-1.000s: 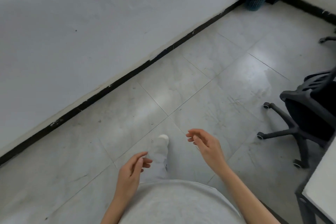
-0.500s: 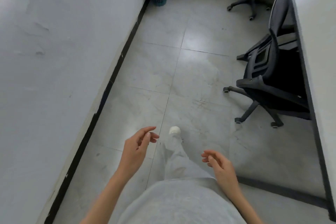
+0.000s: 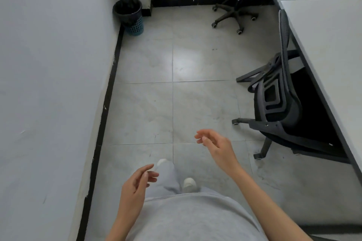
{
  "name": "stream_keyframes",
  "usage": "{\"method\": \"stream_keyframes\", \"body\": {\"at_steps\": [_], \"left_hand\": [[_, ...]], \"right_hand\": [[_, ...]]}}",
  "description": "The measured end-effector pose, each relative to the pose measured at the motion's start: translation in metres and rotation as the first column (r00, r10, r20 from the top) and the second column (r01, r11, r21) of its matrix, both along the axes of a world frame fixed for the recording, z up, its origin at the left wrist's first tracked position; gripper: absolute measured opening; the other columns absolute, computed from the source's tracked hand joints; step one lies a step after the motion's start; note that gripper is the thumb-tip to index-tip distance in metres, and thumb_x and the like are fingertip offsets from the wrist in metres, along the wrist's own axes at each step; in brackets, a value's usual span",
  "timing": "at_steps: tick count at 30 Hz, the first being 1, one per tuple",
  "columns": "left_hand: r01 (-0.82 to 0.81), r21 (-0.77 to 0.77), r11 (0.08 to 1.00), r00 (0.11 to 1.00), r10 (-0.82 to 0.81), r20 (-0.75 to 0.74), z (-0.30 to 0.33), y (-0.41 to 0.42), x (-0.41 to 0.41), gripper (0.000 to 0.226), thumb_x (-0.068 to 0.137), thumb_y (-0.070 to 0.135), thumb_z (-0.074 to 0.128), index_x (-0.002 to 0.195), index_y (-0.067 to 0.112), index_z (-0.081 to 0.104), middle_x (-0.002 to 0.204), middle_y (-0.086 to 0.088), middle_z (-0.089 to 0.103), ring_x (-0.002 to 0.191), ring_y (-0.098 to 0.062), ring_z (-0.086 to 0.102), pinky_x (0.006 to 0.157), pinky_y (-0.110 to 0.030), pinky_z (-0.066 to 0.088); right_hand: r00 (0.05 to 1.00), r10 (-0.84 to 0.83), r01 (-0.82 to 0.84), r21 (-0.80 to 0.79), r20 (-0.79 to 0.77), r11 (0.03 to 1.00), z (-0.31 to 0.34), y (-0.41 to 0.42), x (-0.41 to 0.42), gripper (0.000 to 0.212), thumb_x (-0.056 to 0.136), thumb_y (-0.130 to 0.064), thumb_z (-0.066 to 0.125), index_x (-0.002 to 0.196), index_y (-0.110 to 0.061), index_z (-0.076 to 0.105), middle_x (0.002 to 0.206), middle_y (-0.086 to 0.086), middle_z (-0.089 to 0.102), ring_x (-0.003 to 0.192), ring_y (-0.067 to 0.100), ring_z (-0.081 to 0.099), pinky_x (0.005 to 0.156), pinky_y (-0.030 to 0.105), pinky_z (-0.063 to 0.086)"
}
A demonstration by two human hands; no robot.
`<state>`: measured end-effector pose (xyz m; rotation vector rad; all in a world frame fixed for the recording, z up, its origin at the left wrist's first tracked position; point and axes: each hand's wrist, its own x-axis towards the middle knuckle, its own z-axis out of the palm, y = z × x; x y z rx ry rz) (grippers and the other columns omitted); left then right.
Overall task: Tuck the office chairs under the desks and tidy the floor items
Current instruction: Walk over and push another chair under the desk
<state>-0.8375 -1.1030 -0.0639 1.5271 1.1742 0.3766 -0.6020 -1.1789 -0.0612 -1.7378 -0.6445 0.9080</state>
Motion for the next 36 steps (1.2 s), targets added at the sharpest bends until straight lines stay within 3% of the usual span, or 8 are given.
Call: {"method": "stream_keyframes", "body": {"at_steps": [5,9,18,21,25,30,33,36], "left_hand": [[0.212,0.013,0.977,0.977,-0.212,0.030,-0.004,0.113,0.083,0.030,0.094,0.001,0.041,0.099,0.022,0.063,0.088,0.009,0.072,0.074,-0.010,0.067,0.068,-0.022,0.051],[0.478,0.036,0.878,0.876,-0.479,0.055,0.012,0.199,0.173,0.030,0.094,0.002,0.042,0.097,0.024,0.063,0.086,0.010,0.072,0.073,-0.008,0.066,0.065,-0.015,0.049],[0.920,0.199,0.337,0.339,-0.940,0.025,0.057,0.247,0.400,0.026,0.094,0.006,0.044,0.102,0.024,0.062,0.084,0.013,0.070,0.079,-0.004,0.065,0.070,-0.009,0.046],[0.917,0.358,0.176,0.186,-0.983,0.006,0.068,0.227,0.474,0.024,0.094,0.010,0.045,0.109,0.019,0.062,0.084,0.014,0.068,0.087,-0.003,0.063,0.073,-0.007,0.044],[0.747,0.654,-0.119,0.015,-0.981,-0.195,0.065,0.191,0.568,0.030,0.090,0.018,0.052,0.119,0.014,0.058,0.107,0.004,0.066,0.102,-0.011,0.057,0.088,-0.021,0.044],[0.598,0.560,-0.572,-0.111,-0.752,-0.650,0.031,0.173,0.658,0.062,0.084,0.028,0.061,0.138,0.009,0.037,0.143,-0.008,0.041,0.137,-0.024,0.030,0.113,-0.044,0.020],[0.585,0.358,-0.728,-0.153,-0.532,-0.833,0.009,0.179,0.693,0.067,0.084,0.034,0.059,0.141,0.013,0.030,0.148,-0.006,0.033,0.141,-0.023,0.020,0.114,-0.049,0.010],[0.484,0.411,-0.772,-0.149,-0.536,-0.831,-0.006,0.186,0.720,0.052,0.078,0.025,0.066,0.126,0.015,0.050,0.129,-0.006,0.054,0.127,-0.025,0.044,0.110,-0.058,0.016]], "right_hand": [[0.981,-0.193,0.195,-0.067,0.023,0.979,-0.017,0.052,0.042,0.026,0.090,0.000,0.049,0.095,-0.022,0.063,0.090,-0.005,0.070,0.079,0.005,0.067,0.075,0.022,0.051],[0.895,-0.446,0.443,-0.149,0.016,0.884,-0.026,0.074,0.063,0.022,0.091,-0.002,0.050,0.100,-0.016,0.065,0.090,-0.005,0.070,0.079,0.000,0.066,0.072,0.013,0.049],[0.516,-0.851,0.856,-0.058,0.094,0.513,0.021,0.087,0.128,0.029,0.091,-0.002,0.049,0.098,-0.027,0.063,0.094,-0.007,0.070,0.087,0.005,0.066,0.079,0.019,0.052],[0.410,-0.892,0.903,0.055,0.190,0.427,0.042,0.078,0.176,0.030,0.091,-0.006,0.050,0.099,-0.032,0.062,0.094,-0.012,0.070,0.092,0.001,0.064,0.079,0.013,0.049],[0.337,-0.795,0.917,0.017,0.505,0.400,0.044,0.062,0.251,0.031,0.090,-0.009,0.053,0.120,-0.013,0.058,0.115,-0.002,0.064,0.108,0.002,0.056,0.090,0.007,0.039],[0.609,-0.520,0.792,-0.422,0.599,0.441,0.009,0.077,0.313,0.055,0.091,-0.031,0.052,0.139,-0.008,0.035,0.142,0.005,0.043,0.132,0.018,0.038,0.104,0.028,0.035],[0.561,-0.428,0.827,-0.464,0.708,0.318,-0.011,0.089,0.322,0.042,0.083,-0.025,0.063,0.119,-0.006,0.054,0.109,0.006,0.065,0.098,0.020,0.064,0.072,0.030,0.052],[0.476,-0.349,0.878,-0.414,0.807,0.240,-0.018,0.086,0.323,0.034,0.053,-0.019,0.086,0.079,-0.012,0.065,0.062,-0.006,0.063,0.050,0.010,0.060,0.036,0.018,0.036]]}}
